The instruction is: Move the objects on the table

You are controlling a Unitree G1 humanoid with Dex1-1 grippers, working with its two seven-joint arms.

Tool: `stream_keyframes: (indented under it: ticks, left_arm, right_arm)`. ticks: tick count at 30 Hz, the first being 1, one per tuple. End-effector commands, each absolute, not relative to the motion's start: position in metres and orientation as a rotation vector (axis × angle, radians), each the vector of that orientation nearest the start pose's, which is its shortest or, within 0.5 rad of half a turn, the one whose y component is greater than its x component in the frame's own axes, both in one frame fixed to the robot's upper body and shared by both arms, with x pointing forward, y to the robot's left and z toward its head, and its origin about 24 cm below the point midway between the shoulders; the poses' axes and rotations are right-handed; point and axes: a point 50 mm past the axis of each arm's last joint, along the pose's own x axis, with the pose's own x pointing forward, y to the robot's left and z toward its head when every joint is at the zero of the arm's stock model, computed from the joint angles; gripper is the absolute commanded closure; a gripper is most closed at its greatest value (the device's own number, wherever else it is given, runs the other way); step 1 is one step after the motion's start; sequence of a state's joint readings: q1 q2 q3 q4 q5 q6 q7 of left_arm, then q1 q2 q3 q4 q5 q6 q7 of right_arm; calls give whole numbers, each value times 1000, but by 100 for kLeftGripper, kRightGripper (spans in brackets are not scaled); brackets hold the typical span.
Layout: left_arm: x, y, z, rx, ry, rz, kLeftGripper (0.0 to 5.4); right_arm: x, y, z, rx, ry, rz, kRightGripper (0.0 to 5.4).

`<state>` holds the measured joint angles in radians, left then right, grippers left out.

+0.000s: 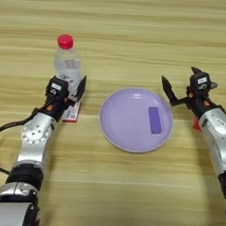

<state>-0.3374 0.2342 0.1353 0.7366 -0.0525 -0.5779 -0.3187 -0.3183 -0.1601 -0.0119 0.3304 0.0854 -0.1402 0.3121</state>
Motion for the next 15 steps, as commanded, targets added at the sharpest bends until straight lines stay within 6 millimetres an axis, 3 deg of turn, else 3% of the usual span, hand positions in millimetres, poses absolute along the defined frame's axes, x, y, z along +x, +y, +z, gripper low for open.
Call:
stream_keyframes:
  ticks: [1, 8, 15]
  left_arm:
    - [307, 226, 46, 207, -216, -140, 220]
    - [308, 240, 40, 201, -174, -88, 220]
    - [311, 240, 31, 154, -128, -71, 220]
  right_arm:
    - [314, -153, 73, -84, -132, 341, 0]
    - [314, -151, 72, -81, -131, 346, 0]
    - [313, -150, 73, -78, -136, 350, 0]
